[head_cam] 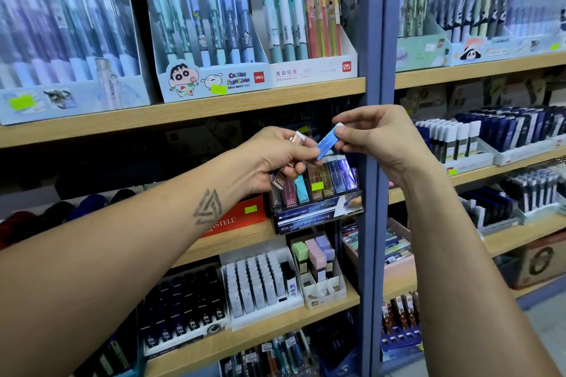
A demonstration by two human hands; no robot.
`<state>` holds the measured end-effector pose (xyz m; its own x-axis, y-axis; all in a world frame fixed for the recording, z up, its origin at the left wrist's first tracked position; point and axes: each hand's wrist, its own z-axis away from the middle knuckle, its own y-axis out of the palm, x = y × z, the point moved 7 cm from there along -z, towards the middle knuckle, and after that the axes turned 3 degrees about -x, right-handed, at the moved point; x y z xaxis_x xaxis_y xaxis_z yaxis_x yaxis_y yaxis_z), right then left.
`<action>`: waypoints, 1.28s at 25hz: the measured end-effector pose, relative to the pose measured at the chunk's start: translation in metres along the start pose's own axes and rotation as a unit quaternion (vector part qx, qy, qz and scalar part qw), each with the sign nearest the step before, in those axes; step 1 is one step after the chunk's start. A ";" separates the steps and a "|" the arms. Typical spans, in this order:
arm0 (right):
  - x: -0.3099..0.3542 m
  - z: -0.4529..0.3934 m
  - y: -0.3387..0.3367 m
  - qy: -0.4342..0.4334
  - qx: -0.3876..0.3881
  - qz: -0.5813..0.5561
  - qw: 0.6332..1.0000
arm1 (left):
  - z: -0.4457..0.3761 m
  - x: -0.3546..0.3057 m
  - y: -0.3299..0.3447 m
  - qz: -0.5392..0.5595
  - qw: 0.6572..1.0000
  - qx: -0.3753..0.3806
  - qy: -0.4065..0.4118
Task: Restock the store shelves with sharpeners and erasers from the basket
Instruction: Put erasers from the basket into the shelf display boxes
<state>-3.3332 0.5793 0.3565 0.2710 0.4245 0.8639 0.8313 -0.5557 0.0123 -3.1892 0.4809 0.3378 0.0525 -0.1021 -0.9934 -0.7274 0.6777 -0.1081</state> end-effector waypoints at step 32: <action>-0.024 -0.009 0.023 -0.054 0.080 0.483 0.870 | 0.013 0.008 0.012 0.146 0.987 0.025 -0.066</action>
<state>-3.3248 0.5498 0.3411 0.9182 -0.1159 0.3788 0.2440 -0.5877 -0.7714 -3.1888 0.4973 0.3280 -0.0633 0.1952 -0.9787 -0.6904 0.6995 0.1842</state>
